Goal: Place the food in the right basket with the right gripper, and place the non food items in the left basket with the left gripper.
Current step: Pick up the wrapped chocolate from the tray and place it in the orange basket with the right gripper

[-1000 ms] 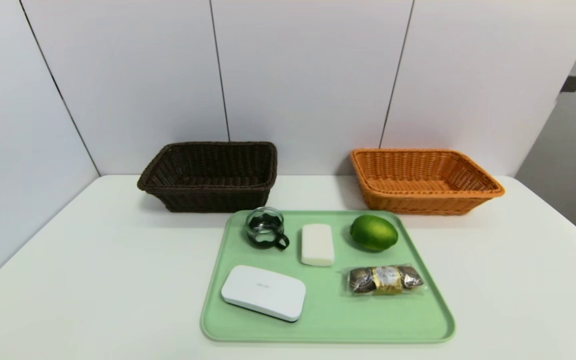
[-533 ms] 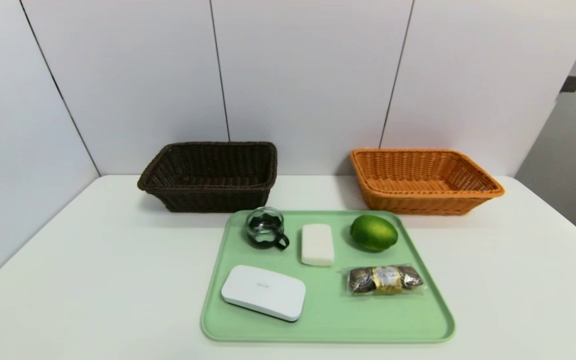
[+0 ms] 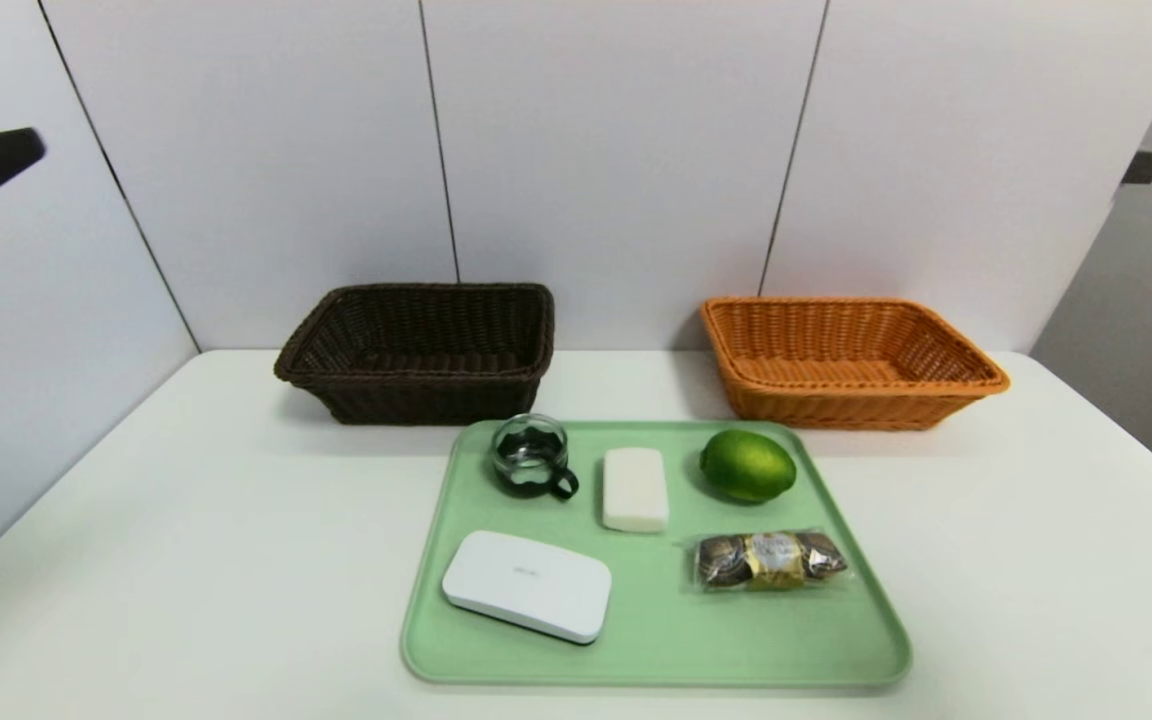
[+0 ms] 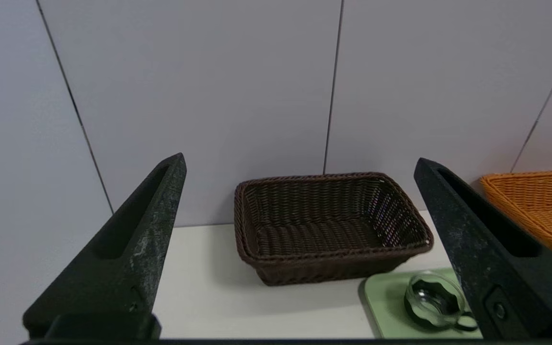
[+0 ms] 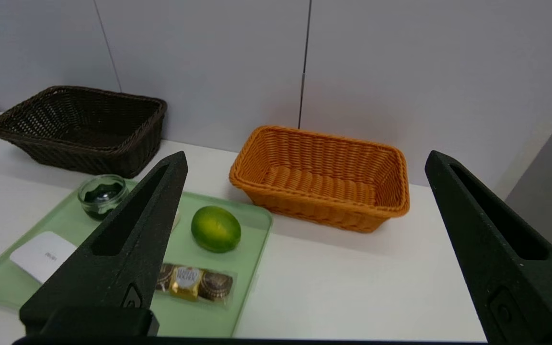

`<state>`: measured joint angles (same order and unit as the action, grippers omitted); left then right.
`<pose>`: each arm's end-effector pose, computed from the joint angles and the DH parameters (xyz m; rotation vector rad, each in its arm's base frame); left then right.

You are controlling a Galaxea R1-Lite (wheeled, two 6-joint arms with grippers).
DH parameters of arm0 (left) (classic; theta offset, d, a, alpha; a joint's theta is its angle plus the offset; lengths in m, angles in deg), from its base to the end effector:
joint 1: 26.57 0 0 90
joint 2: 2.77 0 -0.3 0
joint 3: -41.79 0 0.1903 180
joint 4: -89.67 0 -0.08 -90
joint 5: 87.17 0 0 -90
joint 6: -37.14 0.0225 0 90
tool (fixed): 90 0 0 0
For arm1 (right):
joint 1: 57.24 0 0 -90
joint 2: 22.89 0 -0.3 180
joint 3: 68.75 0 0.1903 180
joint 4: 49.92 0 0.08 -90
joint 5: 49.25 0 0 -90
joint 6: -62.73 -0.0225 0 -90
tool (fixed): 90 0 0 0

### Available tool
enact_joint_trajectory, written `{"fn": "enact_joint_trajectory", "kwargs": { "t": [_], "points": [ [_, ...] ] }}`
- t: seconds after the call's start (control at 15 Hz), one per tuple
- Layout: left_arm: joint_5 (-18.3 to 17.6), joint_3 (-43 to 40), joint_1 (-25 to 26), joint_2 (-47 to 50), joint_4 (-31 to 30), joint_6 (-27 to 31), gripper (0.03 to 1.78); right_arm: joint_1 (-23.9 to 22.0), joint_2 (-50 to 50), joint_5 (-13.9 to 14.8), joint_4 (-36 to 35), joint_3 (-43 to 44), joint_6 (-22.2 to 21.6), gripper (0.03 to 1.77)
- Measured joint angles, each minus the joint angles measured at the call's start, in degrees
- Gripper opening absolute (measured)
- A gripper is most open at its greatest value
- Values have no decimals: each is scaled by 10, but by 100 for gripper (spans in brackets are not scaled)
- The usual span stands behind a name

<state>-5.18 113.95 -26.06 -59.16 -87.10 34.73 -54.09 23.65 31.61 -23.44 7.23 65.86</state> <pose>0.1169 -0.0021 0.3238 -0.0256 -0.2156 -0.1349 0.0612 0.0069 0.3166 -0.0571 -0.0575 0.2130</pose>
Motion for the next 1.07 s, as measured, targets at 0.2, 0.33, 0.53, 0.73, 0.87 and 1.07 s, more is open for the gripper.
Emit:
{"fn": "enact_joint_trajectory", "kwargs": {
  "t": [0.2,0.33,0.53,0.73,0.87,1.07],
  "points": [
    [-2,38,-2,-132,-69,3,169,2,130,-6,-46,49,4,171],
    [-2,44,-5,-195,-85,4,169,3,202,-9,-51,60,5,171],
    [-3,43,-7,-256,-89,2,169,3,276,-36,-51,69,8,171],
    [-1,42,-7,-292,-91,-2,169,5,316,-44,-54,66,11,171],
    [-4,42,-7,-303,-90,-1,169,10,334,-74,-40,75,38,171],
    [-2,43,-8,-310,-91,2,169,35,353,-116,67,110,134,171]
  ]
}}
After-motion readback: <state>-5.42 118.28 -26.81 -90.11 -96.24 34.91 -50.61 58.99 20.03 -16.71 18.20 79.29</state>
